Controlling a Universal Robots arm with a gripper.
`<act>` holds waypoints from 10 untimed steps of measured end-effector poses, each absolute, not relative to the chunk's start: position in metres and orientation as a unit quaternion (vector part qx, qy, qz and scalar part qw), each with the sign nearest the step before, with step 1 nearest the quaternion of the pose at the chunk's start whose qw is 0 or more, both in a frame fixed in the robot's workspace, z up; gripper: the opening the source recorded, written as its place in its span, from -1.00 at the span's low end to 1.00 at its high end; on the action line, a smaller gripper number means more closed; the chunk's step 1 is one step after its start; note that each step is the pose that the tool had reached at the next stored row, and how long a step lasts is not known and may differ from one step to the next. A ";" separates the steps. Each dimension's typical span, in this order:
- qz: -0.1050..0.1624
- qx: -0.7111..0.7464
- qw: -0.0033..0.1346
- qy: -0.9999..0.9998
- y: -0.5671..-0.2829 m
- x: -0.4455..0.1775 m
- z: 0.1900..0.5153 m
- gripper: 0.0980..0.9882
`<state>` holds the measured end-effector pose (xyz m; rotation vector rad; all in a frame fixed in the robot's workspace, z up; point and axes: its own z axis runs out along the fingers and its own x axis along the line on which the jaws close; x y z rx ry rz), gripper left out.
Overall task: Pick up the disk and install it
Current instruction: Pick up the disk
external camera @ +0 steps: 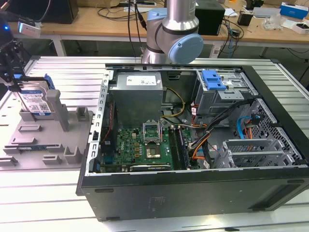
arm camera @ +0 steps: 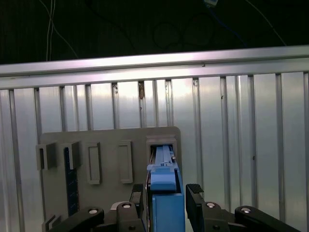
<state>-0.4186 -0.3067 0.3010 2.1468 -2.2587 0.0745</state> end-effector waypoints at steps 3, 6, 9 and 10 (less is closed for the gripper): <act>0.024 0.689 0.012 -0.725 -0.307 -0.419 0.300 -0.14; 0.024 0.689 0.012 -0.725 -0.307 -0.419 0.300 -0.18; 0.024 0.689 0.012 -0.725 -0.307 -0.419 0.300 -0.34; 0.024 0.689 0.012 -0.725 -0.307 -0.419 0.300 -0.34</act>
